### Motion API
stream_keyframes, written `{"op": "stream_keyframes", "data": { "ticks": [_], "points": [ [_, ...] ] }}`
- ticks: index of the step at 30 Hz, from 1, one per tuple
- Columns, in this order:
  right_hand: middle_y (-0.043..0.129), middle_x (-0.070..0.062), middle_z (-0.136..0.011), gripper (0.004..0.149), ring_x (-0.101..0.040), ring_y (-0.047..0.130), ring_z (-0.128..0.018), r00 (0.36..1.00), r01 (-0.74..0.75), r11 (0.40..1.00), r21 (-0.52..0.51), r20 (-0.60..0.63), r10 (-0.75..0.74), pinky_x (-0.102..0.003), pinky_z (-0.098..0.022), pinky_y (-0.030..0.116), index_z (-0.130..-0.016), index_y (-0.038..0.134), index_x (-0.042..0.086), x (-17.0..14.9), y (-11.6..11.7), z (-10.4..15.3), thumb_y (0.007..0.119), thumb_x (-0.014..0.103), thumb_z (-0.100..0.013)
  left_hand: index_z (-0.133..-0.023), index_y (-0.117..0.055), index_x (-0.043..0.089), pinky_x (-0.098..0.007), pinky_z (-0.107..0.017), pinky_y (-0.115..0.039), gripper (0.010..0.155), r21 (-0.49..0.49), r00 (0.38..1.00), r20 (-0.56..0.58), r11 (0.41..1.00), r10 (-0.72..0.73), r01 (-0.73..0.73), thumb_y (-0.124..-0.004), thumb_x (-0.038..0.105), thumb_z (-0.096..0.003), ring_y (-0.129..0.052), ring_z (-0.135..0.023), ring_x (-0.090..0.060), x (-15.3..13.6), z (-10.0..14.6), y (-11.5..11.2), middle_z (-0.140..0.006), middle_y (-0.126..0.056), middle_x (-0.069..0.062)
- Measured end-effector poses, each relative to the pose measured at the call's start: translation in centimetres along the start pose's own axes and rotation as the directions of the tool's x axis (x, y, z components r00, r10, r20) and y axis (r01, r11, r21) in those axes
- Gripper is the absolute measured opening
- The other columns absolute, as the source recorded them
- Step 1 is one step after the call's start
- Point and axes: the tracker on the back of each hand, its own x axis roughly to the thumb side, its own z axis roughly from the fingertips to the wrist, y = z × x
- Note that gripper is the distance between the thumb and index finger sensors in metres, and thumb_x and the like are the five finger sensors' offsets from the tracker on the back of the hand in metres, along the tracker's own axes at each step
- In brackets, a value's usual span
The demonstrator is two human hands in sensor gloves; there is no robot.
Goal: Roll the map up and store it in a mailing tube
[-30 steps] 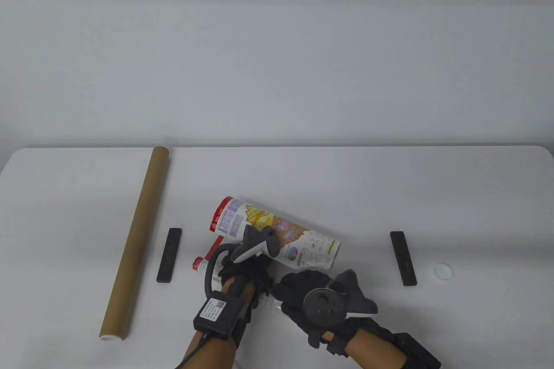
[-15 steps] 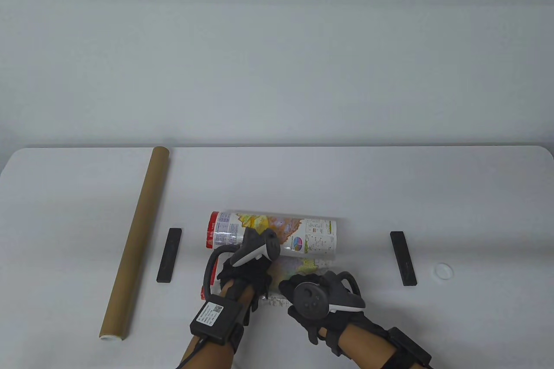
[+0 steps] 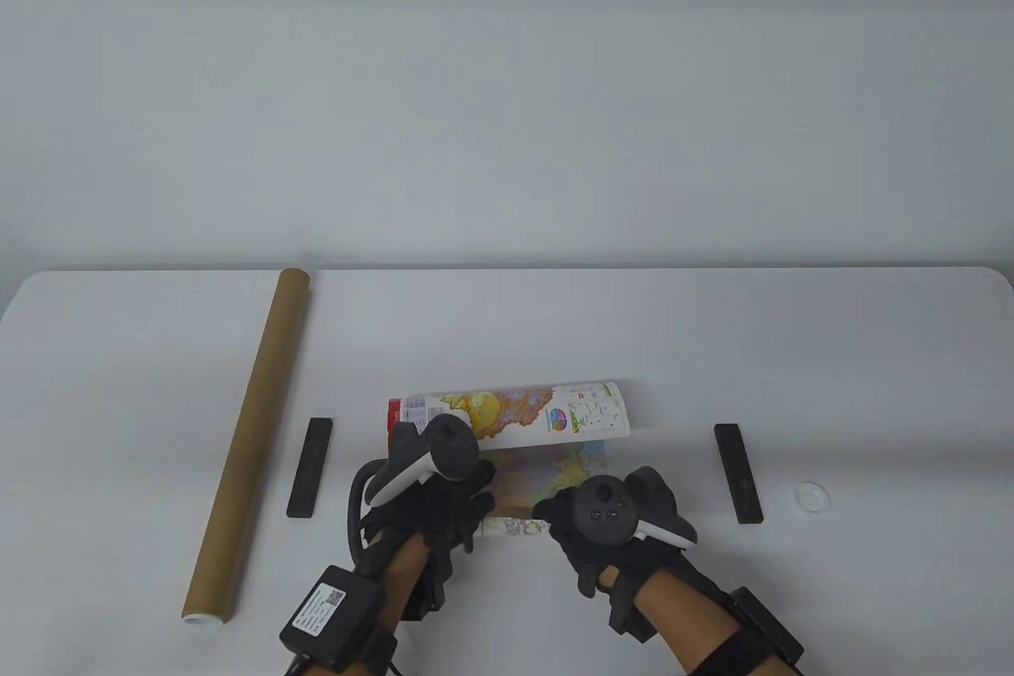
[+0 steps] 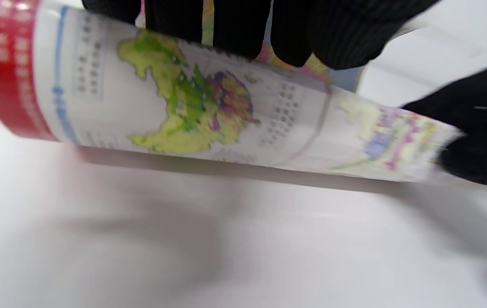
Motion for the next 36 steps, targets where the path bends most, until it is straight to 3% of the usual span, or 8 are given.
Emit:
{"op": "stream_keyframes", "data": {
  "ticks": [3, 7, 13, 20, 27, 30, 32, 36],
  "points": [
    [0.075, -0.02, -0.093, 0.042, -0.048, 0.085, -0.077, 0.996, 0.086, 0.995, -0.044, -0.004, -0.086, -0.065, -0.057, 0.067, -0.093, 0.085, 0.009, -0.5, -1.1, 0.2, 0.076, 0.021, -0.053, -0.099, -0.068, 0.042, -0.056, -0.078, -0.055, 0.054, 0.005, 0.996, 0.038, 0.997, -0.079, 0.079, -0.077, 0.053, -0.0471, -0.073, -0.102, -0.031, 1.2, 1.3, -0.2, -0.105, -0.073, 0.005],
    [0.082, -0.019, -0.084, 0.043, -0.048, 0.084, -0.076, 0.996, 0.091, 0.991, -0.1, 0.015, -0.089, -0.067, -0.057, 0.065, -0.093, 0.084, 0.008, -0.5, -2.3, 0.7, 0.076, 0.021, -0.053, -0.096, -0.07, 0.043, -0.053, -0.077, -0.06, 0.049, 0.194, 0.988, 0.06, 0.973, -0.142, 0.129, -0.077, 0.047, -0.0476, -0.084, -0.091, -0.025, 2.1, 2.4, -0.3, -0.091, -0.081, 0.006],
    [0.075, -0.021, -0.09, 0.048, -0.055, 0.07, -0.086, 0.985, -0.163, 0.972, -0.172, 0.027, 0.17, -0.074, -0.06, 0.052, -0.101, 0.075, 0.007, 1.5, -3.8, 1.8, 0.074, 0.023, -0.055, -0.094, -0.067, 0.042, -0.048, -0.074, -0.064, 0.049, 0.347, 0.983, 0.112, 0.933, -0.144, 0.097, -0.076, 0.048, -0.0465, -0.09, -0.076, -0.021, 2.3, 3.1, -0.8, -0.079, -0.084, 0.007],
    [0.076, -0.016, -0.079, 0.064, -0.049, 0.074, -0.077, 0.96, -0.271, 0.949, -0.159, 0.026, 0.279, -0.072, -0.06, 0.051, -0.108, 0.061, 0.006, 2.2, -3.3, 1.8, 0.082, 0.033, -0.053, -0.095, -0.064, 0.042, -0.047, -0.074, -0.064, 0.057, 0.38, 0.973, 0.107, 0.913, -0.206, 0.152, -0.082, 0.053, -0.0427, -0.089, -0.069, -0.019, 2.8, 3.4, -1.1, -0.076, -0.082, 0.008],
    [0.084, -0.003, -0.058, 0.057, -0.034, 0.088, -0.054, 0.926, -0.371, 0.911, -0.182, 0.002, 0.377, -0.066, -0.057, 0.064, -0.099, 0.074, 0.01, 3.1, -3.4, 1.7, 0.09, 0.034, -0.049, -0.084, -0.082, 0.041, -0.04, -0.064, -0.077, 0.053, 0.389, 0.954, 0.017, 0.881, -0.298, 0.269, -0.087, 0.061, -0.0356, -0.096, -0.04, -0.01, 4.1, 3.4, -1.2, -0.044, -0.089, 0.013],
    [0.081, -0.011, -0.069, 0.048, -0.042, 0.082, -0.065, 0.948, -0.311, 0.941, -0.131, 0.026, 0.317, -0.071, -0.058, 0.057, -0.096, 0.082, 0.008, 2.9, -3.2, 1.6, 0.082, 0.033, -0.054, -0.083, -0.086, 0.041, -0.043, -0.068, -0.072, 0.047, 0.349, 0.953, 0.006, 0.893, -0.304, 0.283, -0.082, 0.06, -0.0404, -0.095, -0.049, -0.016, 4.2, 3.4, -1.4, -0.05, -0.09, 0.01],
    [0.075, -0.017, -0.08, 0.049, -0.048, 0.076, -0.073, 0.947, -0.314, 0.946, -0.084, 0.042, 0.318, -0.071, -0.059, 0.056, -0.099, 0.081, 0.006, 3.0, -3.0, 1.4, 0.077, 0.029, -0.055, -0.086, -0.085, 0.041, -0.046, -0.073, -0.066, 0.048, 0.324, 0.938, -0.003, 0.887, -0.347, 0.329, -0.078, 0.059, -0.0421, -0.091, -0.074, -0.021, 4.6, 3.4, -1.6, -0.074, -0.087, 0.008],
    [0.068, -0.021, -0.086, 0.049, -0.052, 0.069, -0.078, 0.957, -0.289, 0.956, -0.049, 0.025, 0.29, -0.07, -0.059, 0.055, -0.096, 0.084, 0.004, 2.7, -2.8, 1.1, 0.074, 0.029, -0.055, -0.095, -0.073, 0.044, -0.047, -0.076, -0.062, 0.056, 0.407, 0.899, -0.094, 0.808, -0.427, 0.426, -0.081, 0.057, -0.0421, -0.08, -0.092, -0.024, 5.8, 4.4, -1.9, -0.097, -0.071, 0.007]
  ]
}}
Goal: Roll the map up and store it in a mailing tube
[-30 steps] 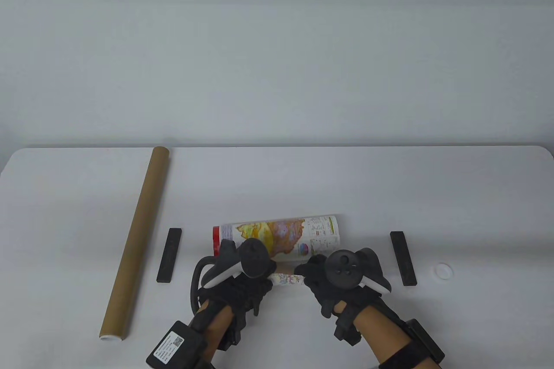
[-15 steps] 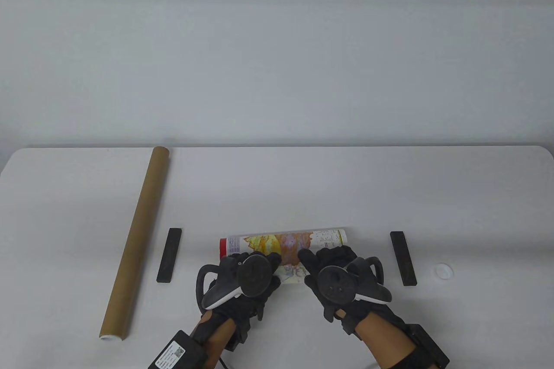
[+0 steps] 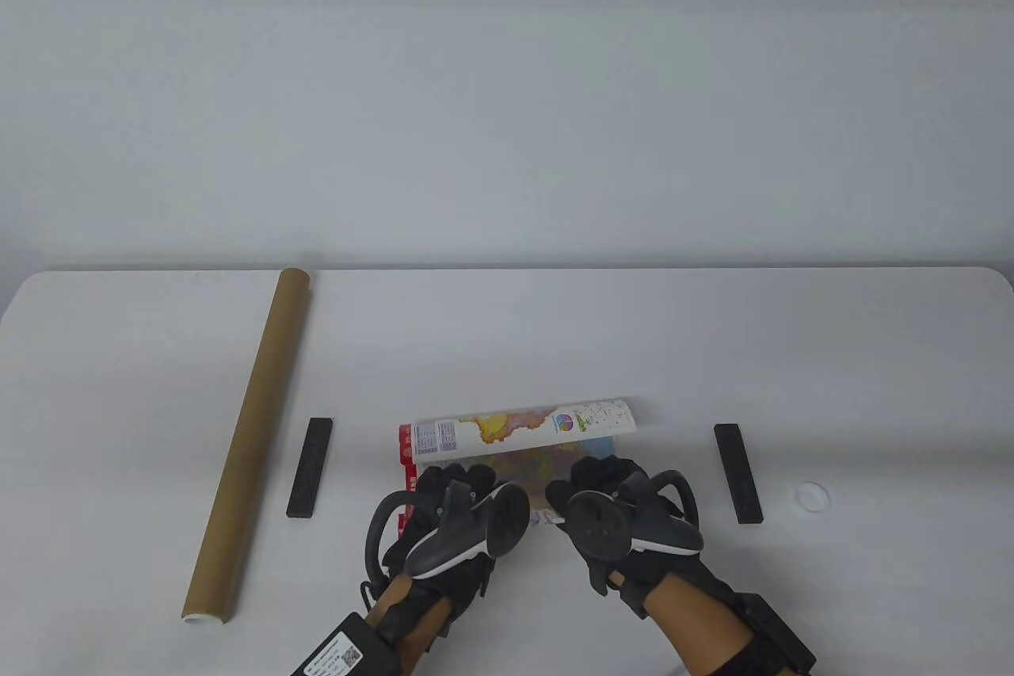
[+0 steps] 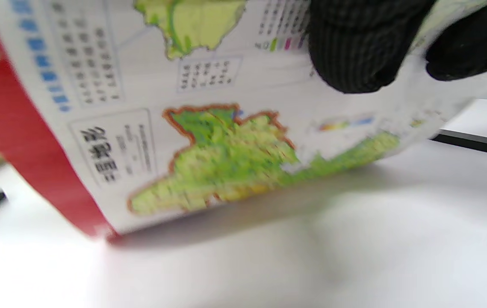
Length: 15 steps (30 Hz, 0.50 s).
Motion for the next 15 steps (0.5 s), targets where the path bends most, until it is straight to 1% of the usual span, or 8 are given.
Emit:
{"op": "stream_keyframes", "data": {
  "ticks": [2, 3, 4, 6, 8, 10, 13, 15],
  "points": [
    [0.068, -0.021, -0.083, 0.049, -0.051, 0.07, -0.076, 0.997, 0.08, 0.997, -0.002, -0.017, -0.08, -0.07, -0.059, 0.055, -0.095, 0.084, 0.003, -0.5, -0.1, 0.0, 0.074, 0.029, -0.054, -0.095, -0.071, 0.044, -0.045, -0.075, -0.065, 0.055, 0.09, 1.0, -0.021, 0.996, 0.006, -0.004, -0.081, 0.055, -0.0429, -0.083, -0.088, -0.023, 0.4, 0.7, 0.3, -0.094, -0.073, 0.008],
    [0.07, -0.021, -0.082, 0.049, -0.05, 0.071, -0.074, 0.993, 0.114, 0.993, -0.012, -0.017, -0.114, -0.07, -0.058, 0.056, -0.094, 0.085, 0.003, -0.7, -0.1, 0.0, 0.075, 0.028, -0.054, -0.094, -0.073, 0.043, -0.045, -0.074, -0.066, 0.053, 0.118, 1.0, -0.013, 0.993, 0.015, -0.013, -0.081, 0.054, -0.0431, -0.085, -0.085, -0.022, 0.6, 0.9, 0.3, -0.09, -0.076, 0.008],
    [0.07, -0.021, -0.081, 0.049, -0.049, 0.072, -0.074, 0.988, 0.152, 0.988, -0.003, -0.015, -0.152, -0.069, -0.058, 0.057, -0.094, 0.085, 0.002, -1.0, -0.2, 0.0, 0.075, 0.027, -0.054, -0.092, -0.075, 0.043, -0.044, -0.073, -0.068, 0.051, 0.136, 1.0, -0.009, 0.991, 0.009, -0.007, -0.081, 0.054, -0.0426, -0.089, -0.08, -0.021, 0.7, 0.9, 0.3, -0.085, -0.08, 0.009],
    [0.069, -0.021, -0.081, 0.05, -0.05, 0.071, -0.073, 0.987, 0.157, 0.987, -0.013, -0.01, -0.158, -0.07, -0.058, 0.055, -0.096, 0.083, 0.002, -1.0, -0.3, 0.2, 0.076, 0.028, -0.054, -0.089, -0.078, 0.042, -0.042, -0.071, -0.07, 0.05, 0.127, 1.0, -0.021, 0.992, 0.024, -0.021, -0.08, 0.057, -0.0412, -0.092, -0.07, -0.016, 0.5, 0.6, 0.1, -0.075, -0.083, 0.008],
    [0.068, -0.019, -0.083, 0.053, -0.05, 0.07, -0.076, 0.993, 0.118, 0.991, -0.055, 0.005, -0.118, -0.072, -0.059, 0.053, -0.101, 0.077, 0.005, -0.7, -0.7, 0.4, 0.079, 0.028, -0.054, -0.086, -0.08, 0.041, -0.041, -0.068, -0.073, 0.05, 0.117, 0.998, -0.037, 0.992, 0.05, -0.045, -0.081, 0.059, -0.039, -0.094, -0.062, -0.014, 0.1, 0.3, -0.2, -0.069, -0.085, 0.009],
    [0.07, -0.019, -0.086, 0.062, -0.052, 0.071, -0.08, 0.999, 0.047, 0.994, -0.103, 0.022, -0.045, -0.072, -0.06, 0.053, -0.107, 0.066, 0.005, -0.2, -1.2, 0.7, 0.084, 0.028, -0.053, -0.084, -0.081, 0.04, -0.04, -0.066, -0.075, 0.052, 0.094, 0.995, -0.05, 0.992, 0.09, -0.085, -0.082, 0.061, -0.037, -0.096, -0.056, -0.013, -0.3, -0.1, -0.4, -0.064, -0.087, 0.009],
    [0.073, -0.02, -0.089, 0.067, -0.052, 0.073, -0.083, 0.994, -0.099, 0.981, -0.166, 0.028, 0.105, -0.072, -0.061, 0.054, -0.109, 0.062, 0.006, 0.7, -1.4, 1.3, 0.087, 0.03, -0.052, -0.083, -0.082, 0.039, -0.039, -0.063, -0.078, 0.053, 0.045, 0.979, -0.055, 0.98, 0.194, -0.192, -0.083, 0.063, -0.0355, -0.098, -0.051, -0.012, -1.0, -0.5, -0.7, -0.059, -0.088, 0.009],
    [0.077, -0.015, -0.083, 0.065, -0.047, 0.079, -0.077, 0.981, -0.19, 0.966, -0.178, 0.01, 0.195, -0.071, -0.061, 0.057, -0.108, 0.065, 0.007, 1.1, -1.1, 1.2, 0.086, 0.031, -0.051, -0.082, -0.083, 0.038, -0.038, -0.061, -0.079, 0.055, -0.003, 0.964, -0.04, 0.965, 0.262, -0.263, -0.085, 0.064, -0.0337, -0.099, -0.047, -0.012, -1.3, -0.8, -0.9, -0.056, -0.09, 0.009]
  ]
}}
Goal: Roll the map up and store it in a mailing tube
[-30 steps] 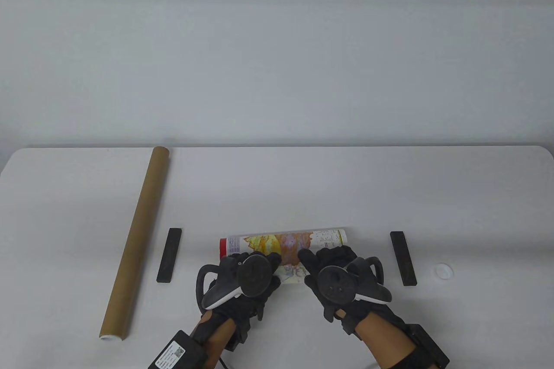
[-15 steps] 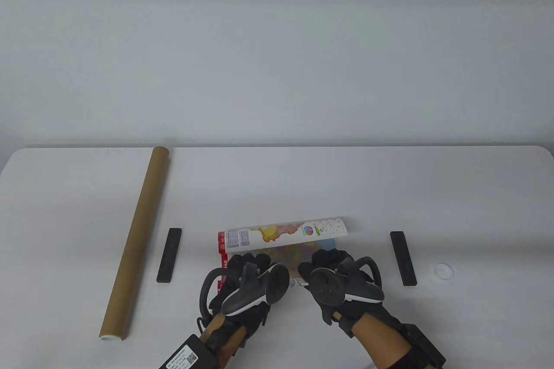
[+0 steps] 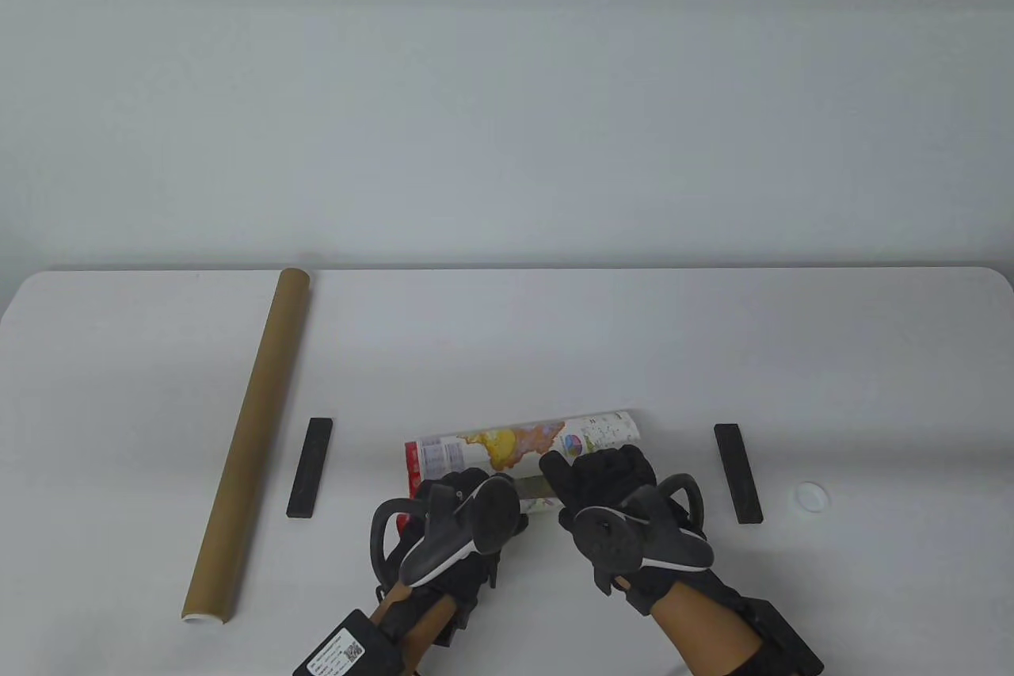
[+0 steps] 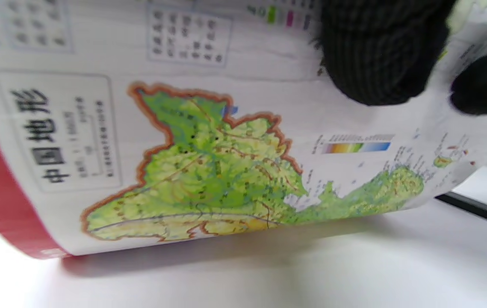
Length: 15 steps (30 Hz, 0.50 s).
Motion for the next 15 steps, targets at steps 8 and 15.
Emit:
{"op": "stream_keyframes", "data": {
  "ticks": [8, 15],
  "points": [
    [0.087, -0.006, -0.063, 0.055, -0.034, 0.09, -0.054, 0.99, 0.131, 0.988, 0.077, -0.065, -0.126, -0.063, -0.056, 0.069, -0.096, 0.077, 0.009, -1.1, 1.2, -0.6, 0.089, 0.035, -0.049, -0.088, -0.081, 0.039, -0.042, -0.068, -0.075, 0.06, 0.113, 0.982, 0.044, 0.977, -0.184, 0.178, -0.088, 0.064, -0.0337, -0.101, -0.062, -0.02, 1.1, 0.7, 0.2, -0.069, -0.094, 0.007],
    [0.087, -0.007, -0.06, 0.052, -0.034, 0.09, -0.051, 0.914, 0.399, 0.91, 0.113, -0.13, -0.384, -0.063, -0.053, 0.069, -0.093, 0.08, 0.009, -3.0, 1.9, -0.6, 0.09, 0.035, -0.048, -0.092, -0.071, 0.043, -0.042, -0.071, -0.071, 0.066, 0.235, 0.948, 0.022, 0.924, -0.316, 0.302, -0.087, 0.066, -0.0319, -0.095, -0.068, -0.016, 1.8, 1.2, 0.2, -0.072, -0.087, 0.011]
  ]
}}
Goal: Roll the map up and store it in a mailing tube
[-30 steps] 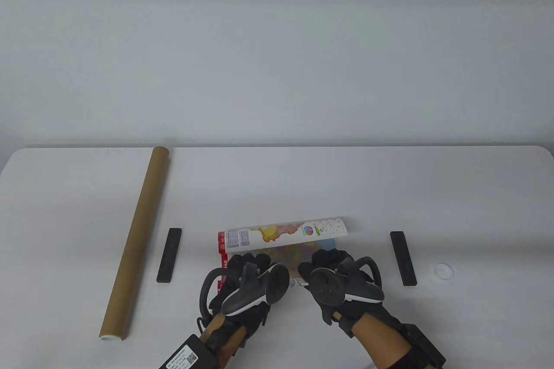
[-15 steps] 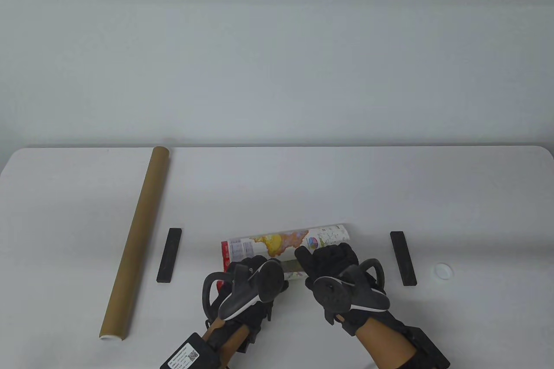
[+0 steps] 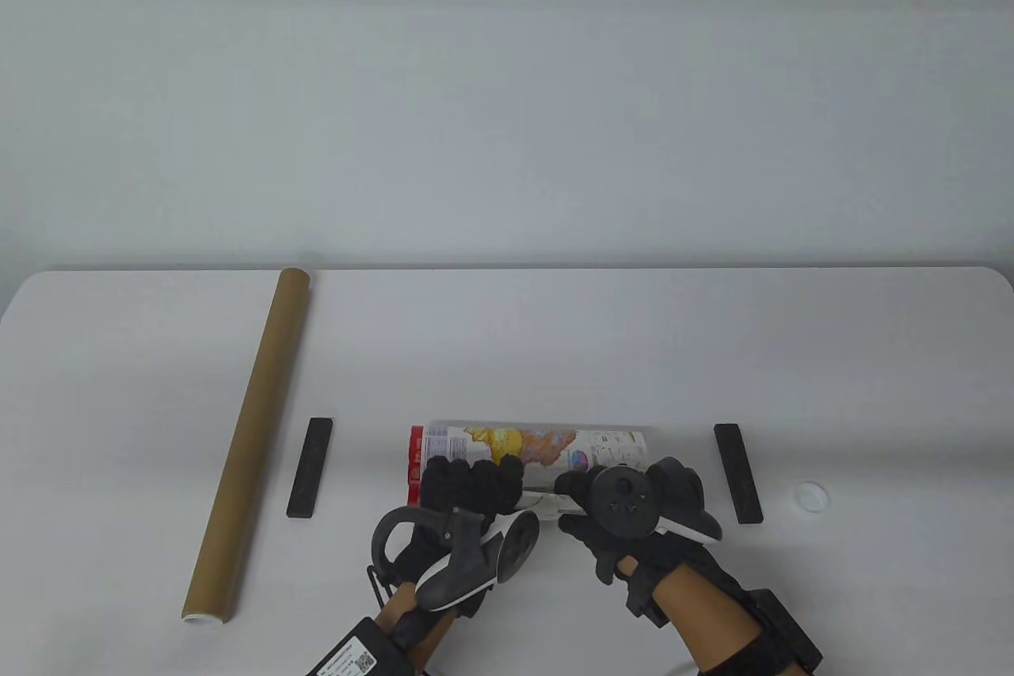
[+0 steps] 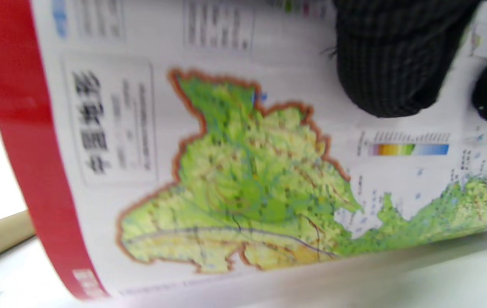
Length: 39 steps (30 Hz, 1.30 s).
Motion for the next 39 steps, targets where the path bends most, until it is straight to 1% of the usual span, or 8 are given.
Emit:
{"op": "stream_keyframes", "data": {
  "ticks": [4, 8, 13, 15, 20, 28, 34, 39],
  "points": [
    [0.086, -0.007, -0.065, 0.058, -0.036, 0.089, -0.057, 0.997, -0.071, 0.997, -0.041, 0.037, 0.072, -0.065, -0.056, 0.067, -0.098, 0.077, 0.009, 0.6, -0.2, 0.3, 0.092, 0.036, -0.048, -0.086, -0.078, 0.042, -0.038, -0.065, -0.077, 0.063, -0.026, 1.0, -0.014, 0.999, 0.025, -0.026, -0.089, 0.068, -0.0286, -0.098, -0.048, -0.011, -0.3, -0.2, 0.0, -0.054, -0.091, 0.013],
    [0.079, -0.014, -0.084, 0.07, -0.045, 0.081, -0.076, 0.964, -0.24, 0.964, -0.116, 0.093, 0.251, -0.07, -0.061, 0.057, -0.108, 0.065, 0.009, 2.2, -0.3, 1.0, 0.091, 0.036, -0.049, -0.079, -0.085, 0.041, -0.036, -0.058, -0.082, 0.057, -0.177, 0.98, -0.069, 0.964, 0.188, -0.198, -0.09, 0.068, -0.0304, -0.099, -0.035, -0.009, -1.5, -0.8, -0.7, -0.041, -0.093, 0.013],
    [0.077, -0.011, -0.085, 0.071, -0.042, 0.079, -0.078, 0.887, -0.426, 0.884, -0.191, 0.105, 0.45, -0.069, -0.065, 0.055, -0.109, 0.061, 0.012, 3.6, 0.0, 1.4, 0.09, 0.036, -0.049, -0.078, -0.09, 0.038, -0.038, -0.057, -0.081, 0.049, -0.416, 0.865, -0.198, 0.759, 0.462, -0.501, -0.086, 0.065, -0.0375, -0.097, -0.033, -0.012, -2.9, -1.4, -2.2, -0.041, -0.092, 0.009],
    [0.08, -0.008, -0.078, 0.069, -0.038, 0.083, -0.07, 0.877, -0.445, 0.871, -0.21, 0.098, 0.471, -0.066, -0.064, 0.059, -0.107, 0.065, 0.012, 3.7, 0.2, 1.4, 0.09, 0.038, -0.049, -0.077, -0.09, 0.038, -0.039, -0.059, -0.08, 0.048, -0.437, 0.868, -0.186, 0.752, 0.461, -0.493, -0.085, 0.065, -0.0381, -0.097, -0.036, -0.013, -2.9, -1.4, -2.2, -0.043, -0.092, 0.01],
    [0.088, -0.003, -0.058, 0.055, -0.031, 0.091, -0.049, 0.893, -0.424, 0.891, -0.163, 0.086, 0.441, -0.06, -0.055, 0.072, -0.096, 0.08, 0.011, 3.5, 0.3, 1.0, 0.089, 0.038, -0.049, -0.083, -0.088, 0.038, -0.044, -0.068, -0.073, 0.052, -0.392, 0.917, -0.135, 0.829, 0.376, -0.398, -0.083, 0.064, -0.0378, -0.097, -0.062, -0.021, -2.0, -1.2, -1.9, -0.068, -0.091, 0.007],
    [0.089, -0.006, -0.054, 0.049, -0.032, 0.092, -0.044, 0.991, -0.131, 0.991, -0.019, 0.011, 0.132, -0.061, -0.05, 0.073, -0.091, 0.084, 0.007, 1.5, 0.3, 0.1, 0.087, 0.034, -0.051, -0.098, -0.069, 0.041, -0.046, -0.073, -0.069, 0.064, -0.198, 0.99, -0.093, 0.973, 0.104, -0.121, -0.084, 0.062, -0.0389, -0.09, -0.081, -0.022, -0.1, -0.2, -0.2, -0.09, -0.079, 0.007],
    [0.088, -0.006, -0.054, 0.048, -0.033, 0.092, -0.043, 0.998, 0.06, 0.998, 0.032, -0.011, -0.059, -0.061, -0.049, 0.073, -0.091, 0.085, 0.007, 0.2, 0.0, -0.1, 0.087, 0.033, -0.051, -0.09, -0.075, 0.043, -0.04, -0.067, -0.075, 0.059, 0.086, 0.999, 0.053, 0.996, -0.003, -0.001, -0.088, 0.059, -0.0348, -0.095, -0.068, -0.015, 0.4, 0.6, 0.4, -0.085, -0.079, 0.01],
    [0.09, -0.008, -0.058, 0.054, -0.035, 0.092, -0.047, 0.998, -0.06, 0.998, -0.027, 0.03, 0.061, -0.062, -0.051, 0.072, -0.094, 0.083, 0.007, 0.7, -0.5, 0.4, 0.089, 0.037, -0.05, -0.079, -0.087, 0.042, -0.034, -0.055, -0.084, 0.052, 0.081, 0.997, 0.07, 0.996, 0.029, -0.034, -0.087, 0.064, -0.0311, -0.103, -0.049, -0.009, 0.2, 0.5, 0.4, -0.068, -0.09, 0.009]
  ]
}}
